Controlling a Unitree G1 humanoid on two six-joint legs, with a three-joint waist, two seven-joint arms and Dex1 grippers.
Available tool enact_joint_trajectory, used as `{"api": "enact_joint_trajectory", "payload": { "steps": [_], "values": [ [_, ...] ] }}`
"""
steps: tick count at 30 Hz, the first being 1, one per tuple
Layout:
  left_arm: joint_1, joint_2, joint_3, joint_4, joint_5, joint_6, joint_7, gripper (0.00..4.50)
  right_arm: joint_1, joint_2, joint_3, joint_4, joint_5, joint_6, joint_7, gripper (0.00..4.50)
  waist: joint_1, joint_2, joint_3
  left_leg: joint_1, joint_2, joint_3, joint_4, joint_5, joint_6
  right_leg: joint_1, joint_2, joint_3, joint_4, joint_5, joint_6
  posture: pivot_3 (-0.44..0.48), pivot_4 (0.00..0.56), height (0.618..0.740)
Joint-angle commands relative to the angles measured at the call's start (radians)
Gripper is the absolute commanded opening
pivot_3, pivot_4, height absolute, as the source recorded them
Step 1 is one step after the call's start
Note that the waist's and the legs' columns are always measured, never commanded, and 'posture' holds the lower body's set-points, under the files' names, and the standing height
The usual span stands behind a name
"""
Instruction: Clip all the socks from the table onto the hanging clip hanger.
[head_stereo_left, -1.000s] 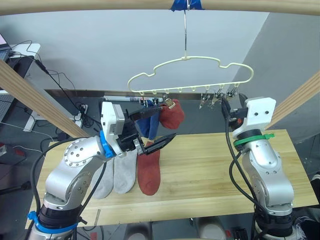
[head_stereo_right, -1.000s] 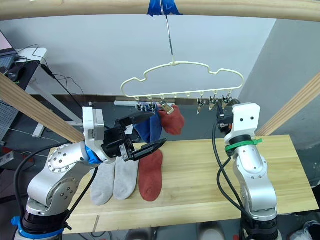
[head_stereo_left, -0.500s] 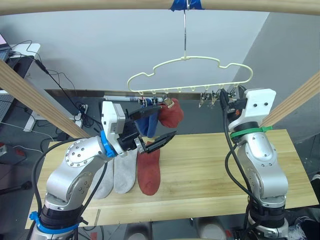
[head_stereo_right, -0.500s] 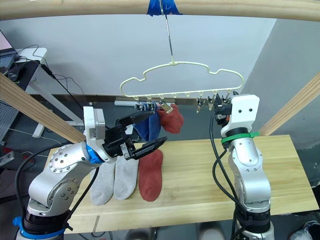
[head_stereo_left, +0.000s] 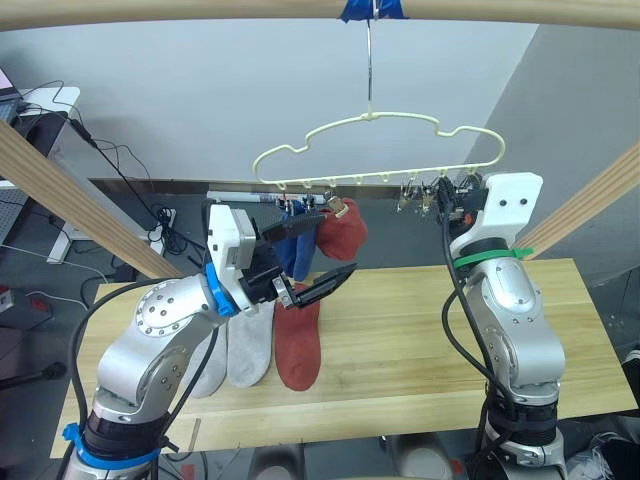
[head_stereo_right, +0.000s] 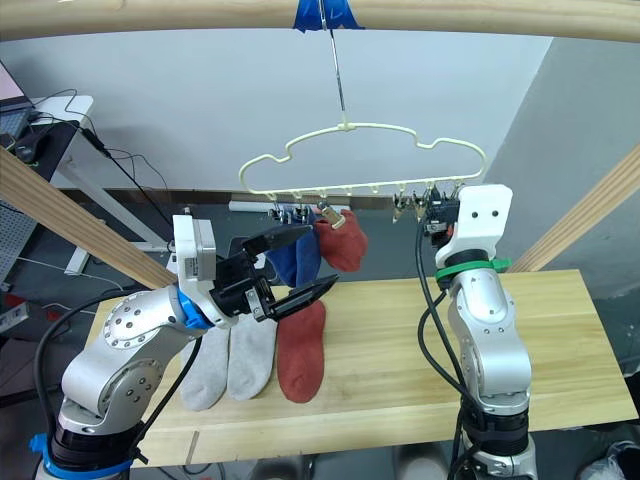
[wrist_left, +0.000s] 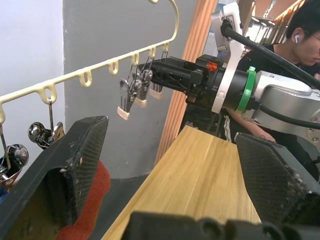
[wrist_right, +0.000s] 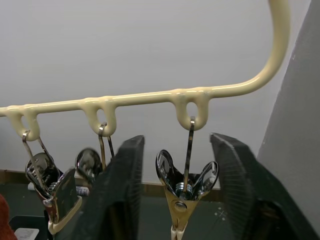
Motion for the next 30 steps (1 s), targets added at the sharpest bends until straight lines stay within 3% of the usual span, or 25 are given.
{"api": "enact_joint_trajectory", "payload": {
  "steps": [1,12,15,20,30],
  "values": [
    [0.009,-0.002,-0.004,-0.052,0.007,-0.004,0.005,4.5,0.0,-0.005,-0.001,-0.034,-0.01,-0.004,-0.003,2.09,0.0,0.0,0.0,0.0,0.0,0.0,0.0,0.0,0.0,0.0,0.0,0.0,0.0,0.0,0.0,-0.096,0.296,0.74],
    [0.038,0.0,0.013,-0.074,0.002,0.002,0.021,4.5,0.239,-0.134,-0.062,-0.233,0.048,0.076,0.121,2.09,0.002,0.001,0.001,0.0,0.0,0.0,0.0,0.0,0.0,0.0,0.0,0.0,0.0,0.0,0.0,-0.096,0.304,0.74],
    [0.047,0.0,0.019,-0.082,0.0,0.009,0.03,4.5,0.286,-0.148,-0.02,-0.28,0.104,0.091,0.184,2.7,-0.001,0.001,0.001,0.0,0.001,0.0,0.0,0.0,0.0,0.0,0.001,0.0,0.001,0.0,0.0,-0.096,0.308,0.74],
    [0.053,0.003,0.023,-0.091,-0.002,0.014,0.039,4.5,0.277,-0.147,0.049,-0.281,0.143,0.099,0.221,4.43,0.001,0.002,0.001,0.002,0.001,0.0,0.0,0.0,0.0,0.001,0.001,0.0,0.001,0.0,0.0,-0.084,0.312,0.74],
    [0.053,0.011,0.035,-0.106,-0.004,0.024,0.059,4.5,0.174,-0.062,0.135,-0.207,0.157,0.061,0.201,4.48,0.003,0.002,0.002,0.001,0.0,0.0,0.0,0.0,0.0,0.001,0.001,0.0,0.0,0.0,0.0,-0.064,0.317,0.74]
  ]
}}
